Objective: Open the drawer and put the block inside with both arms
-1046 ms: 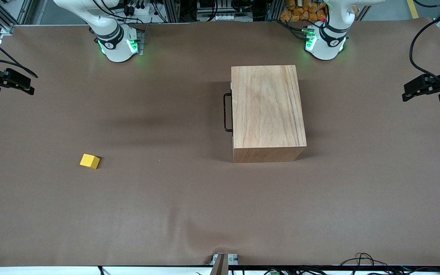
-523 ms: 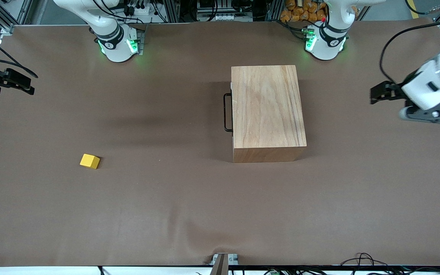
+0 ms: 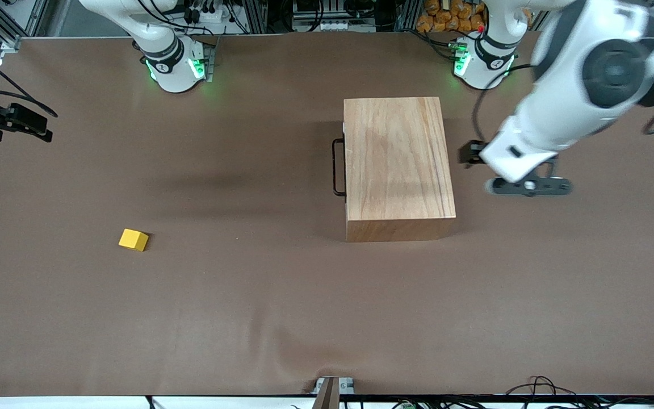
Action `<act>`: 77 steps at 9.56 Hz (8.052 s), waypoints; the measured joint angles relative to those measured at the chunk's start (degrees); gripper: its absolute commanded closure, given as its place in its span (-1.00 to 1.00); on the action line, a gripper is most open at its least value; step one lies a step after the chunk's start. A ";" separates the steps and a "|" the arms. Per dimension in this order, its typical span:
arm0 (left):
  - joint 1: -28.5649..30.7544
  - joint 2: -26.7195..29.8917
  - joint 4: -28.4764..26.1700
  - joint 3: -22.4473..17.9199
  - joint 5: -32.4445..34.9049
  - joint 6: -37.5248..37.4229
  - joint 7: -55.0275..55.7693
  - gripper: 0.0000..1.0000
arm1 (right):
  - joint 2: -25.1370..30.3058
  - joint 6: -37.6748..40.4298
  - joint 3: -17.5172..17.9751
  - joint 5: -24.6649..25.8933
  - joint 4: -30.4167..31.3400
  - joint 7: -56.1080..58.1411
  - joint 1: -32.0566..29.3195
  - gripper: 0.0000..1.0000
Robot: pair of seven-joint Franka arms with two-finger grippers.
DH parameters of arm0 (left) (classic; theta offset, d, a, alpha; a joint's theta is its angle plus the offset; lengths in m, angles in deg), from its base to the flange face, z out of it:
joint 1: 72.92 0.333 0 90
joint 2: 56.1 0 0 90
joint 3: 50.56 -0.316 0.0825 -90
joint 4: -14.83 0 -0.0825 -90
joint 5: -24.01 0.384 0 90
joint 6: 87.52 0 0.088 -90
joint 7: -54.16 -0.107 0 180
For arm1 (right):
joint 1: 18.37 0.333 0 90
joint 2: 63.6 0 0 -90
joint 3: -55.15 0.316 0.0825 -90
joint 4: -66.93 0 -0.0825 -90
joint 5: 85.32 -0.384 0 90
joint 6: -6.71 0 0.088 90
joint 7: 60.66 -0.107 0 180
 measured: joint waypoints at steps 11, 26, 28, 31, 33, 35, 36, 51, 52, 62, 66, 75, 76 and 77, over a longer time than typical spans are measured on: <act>-24.65 -18.08 7.84 -2.02 1.41 13.99 31.58 -1.00 | -0.81 -0.14 0.21 0.04 0.00 0.00 0.09 -1.00; -41.82 -27.53 10.50 -12.25 4.55 16.99 32.33 -1.00 | -2.07 -0.21 0.66 0.30 -0.01 0.01 0.59 -1.00; -41.81 -27.53 10.54 -12.42 4.83 16.84 32.01 -1.00 | -3.05 -0.25 0.66 0.31 0.00 0.02 0.76 -1.00; -41.81 -27.70 10.52 -12.45 4.95 16.71 31.64 -1.00 | -3.81 -0.28 0.69 0.34 0.00 0.02 1.81 -1.00; -41.82 -28.22 10.51 -12.46 4.96 16.70 31.54 -1.00 | -3.95 -0.28 0.70 0.34 0.00 0.02 2.25 -1.00; -41.82 -28.83 10.52 -12.45 4.96 16.96 31.44 -1.00 | -3.99 -0.28 0.70 0.35 0.00 0.02 2.40 -1.00; -41.83 -28.86 10.56 -12.42 4.96 17.25 31.42 -1.00 | -4.16 -0.53 0.70 0.35 -0.01 0.02 2.53 -1.00; -42.41 -28.86 11.20 -10.15 3.11 30.60 31.42 -1.00 | -7.36 -4.27 0.51 0.38 1.01 0.02 2.48 -1.00; -42.47 -28.86 11.20 -9.87 3.08 30.81 31.42 -1.00 | -7.83 -4.29 0.49 0.38 1.04 0.01 2.45 -1.00; -42.57 -29.91 10.80 -10.06 4.31 24.33 28.89 -1.00 | -11.59 -18.50 0.04 -1.01 8.04 -0.43 1.01 -1.00; -42.51 -30.00 10.87 -10.12 2.67 27.54 28.91 -1.00 | -20.58 -24.43 -0.02 -6.80 8.71 -0.48 -0.74 -1.00; -44.54 -30.71 10.28 -8.38 1.83 41.72 28.90 -1.00 | -36.46 -36.72 -0.17 -8.12 8.83 -0.72 -4.64 -1.00; -44.63 -30.88 10.26 -7.91 1.80 42.77 28.90 -1.00 | -37.41 -37.78 -0.17 -8.46 8.84 -0.72 -4.79 -0.01; -44.65 -30.86 10.46 -7.56 1.24 43.76 28.90 -1.00 | -38.20 -38.53 -0.12 -8.65 8.84 -0.72 -4.80 0.95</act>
